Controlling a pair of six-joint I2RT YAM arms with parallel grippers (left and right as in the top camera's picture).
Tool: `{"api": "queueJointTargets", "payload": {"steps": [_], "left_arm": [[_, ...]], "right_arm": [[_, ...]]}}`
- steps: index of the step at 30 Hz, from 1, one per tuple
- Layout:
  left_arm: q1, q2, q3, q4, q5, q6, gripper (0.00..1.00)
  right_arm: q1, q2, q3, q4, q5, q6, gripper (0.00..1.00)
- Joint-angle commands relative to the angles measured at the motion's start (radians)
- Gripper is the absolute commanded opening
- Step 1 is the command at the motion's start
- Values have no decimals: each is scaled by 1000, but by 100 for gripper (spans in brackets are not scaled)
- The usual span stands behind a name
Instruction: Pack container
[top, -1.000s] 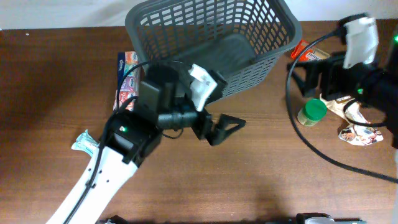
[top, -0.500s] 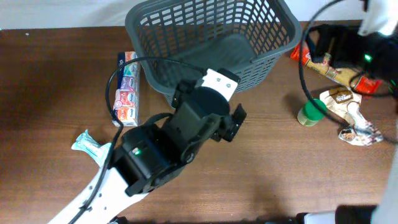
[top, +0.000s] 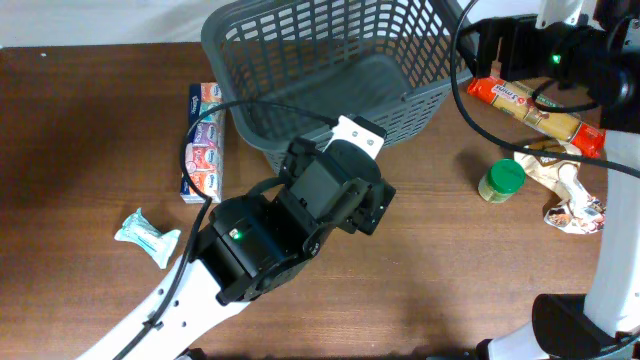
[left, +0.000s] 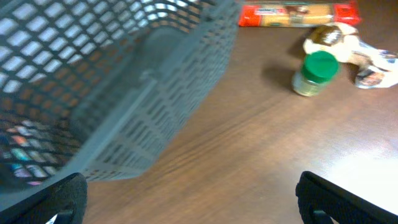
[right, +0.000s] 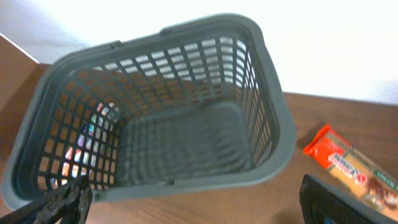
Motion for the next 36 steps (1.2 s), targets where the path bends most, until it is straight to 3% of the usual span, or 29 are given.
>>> {"api": "queueJointTargets", "payload": {"steps": [1, 12, 23, 28, 36], "left_arm": [[-3, 7, 12, 3, 95, -12, 99], [-3, 7, 12, 0, 180, -12, 99], [-3, 16, 12, -5, 247, -21, 99], [-3, 55, 12, -18, 244, -97, 99], [-2, 145, 12, -113, 95, -369, 99]], "right_arm": [[9, -5, 13, 26, -26, -10, 99], [9, 65, 13, 186, -19, -9, 99], [9, 149, 13, 283, -132, 36, 99], [10, 207, 13, 260, -237, 35, 99], [23, 305, 13, 206, -243, 36, 99]]}}
